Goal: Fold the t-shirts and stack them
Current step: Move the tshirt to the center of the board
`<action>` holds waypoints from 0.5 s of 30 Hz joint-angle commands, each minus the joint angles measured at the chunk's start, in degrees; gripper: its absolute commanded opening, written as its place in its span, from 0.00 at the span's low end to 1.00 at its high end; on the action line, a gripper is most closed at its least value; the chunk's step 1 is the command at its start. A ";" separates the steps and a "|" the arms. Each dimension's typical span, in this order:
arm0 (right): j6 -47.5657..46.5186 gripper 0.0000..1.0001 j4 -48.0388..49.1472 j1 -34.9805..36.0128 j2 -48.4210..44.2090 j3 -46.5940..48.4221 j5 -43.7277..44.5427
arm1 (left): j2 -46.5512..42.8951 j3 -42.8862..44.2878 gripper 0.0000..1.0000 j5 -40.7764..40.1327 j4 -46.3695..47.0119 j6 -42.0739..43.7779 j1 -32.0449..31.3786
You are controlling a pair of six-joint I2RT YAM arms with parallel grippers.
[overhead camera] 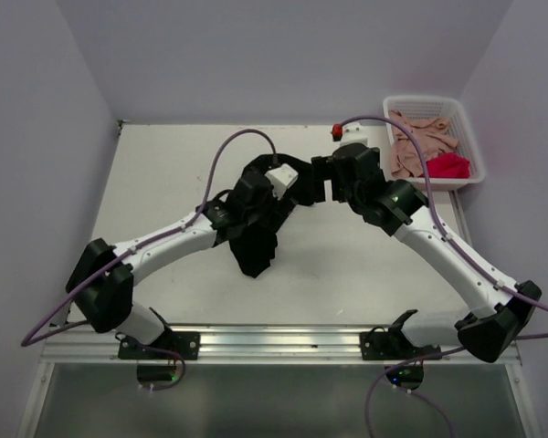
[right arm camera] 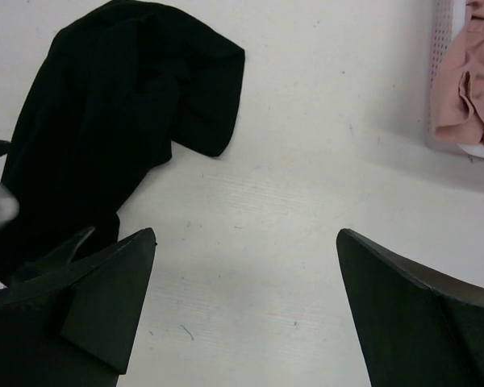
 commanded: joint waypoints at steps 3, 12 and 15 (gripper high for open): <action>1.39 0.99 -0.16 0.22 -3.39 -1.67 0.91 | 10.44 6.42 1.00 -10.80 3.75 5.38 -6.25; 1.21 0.99 -1.04 0.22 -7.17 -3.25 -0.14 | 19.68 9.58 0.99 -24.24 3.94 1.34 -7.23; 1.12 0.99 -1.57 0.22 -8.32 -3.34 -0.14 | 21.79 11.43 0.99 -28.12 2.53 -0.60 -7.14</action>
